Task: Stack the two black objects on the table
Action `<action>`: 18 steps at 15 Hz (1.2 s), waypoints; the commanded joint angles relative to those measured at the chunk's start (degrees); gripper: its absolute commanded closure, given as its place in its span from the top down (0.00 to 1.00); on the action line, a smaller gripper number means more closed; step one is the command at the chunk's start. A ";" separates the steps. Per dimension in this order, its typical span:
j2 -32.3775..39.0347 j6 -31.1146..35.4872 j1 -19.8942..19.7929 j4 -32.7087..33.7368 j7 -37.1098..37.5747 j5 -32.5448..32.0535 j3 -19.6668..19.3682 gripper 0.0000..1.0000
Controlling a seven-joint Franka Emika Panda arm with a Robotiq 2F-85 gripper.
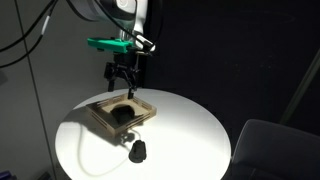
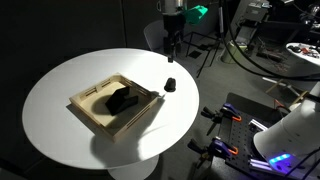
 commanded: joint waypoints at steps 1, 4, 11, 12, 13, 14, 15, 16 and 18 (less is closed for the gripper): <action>-4.03 -1.62 0.45 -2.29 -1.42 0.48 0.31 1.00; -2.24 -0.91 0.52 -1.00 -0.65 0.03 0.23 1.00; -0.24 2.04 -0.07 0.80 3.94 3.50 -0.48 1.00; -0.24 3.30 0.03 0.35 5.37 4.78 -0.43 1.00; -0.08 4.37 0.14 0.03 6.88 5.88 -0.39 1.00; 0.07 4.97 0.27 -0.18 7.86 6.56 -0.32 1.00; -0.03 5.75 0.46 -0.65 9.35 6.75 -0.19 1.00; -0.47 6.51 0.69 -1.27 10.70 6.38 -0.03 1.00; -1.32 7.38 1.12 -2.22 13.15 5.19 0.34 1.00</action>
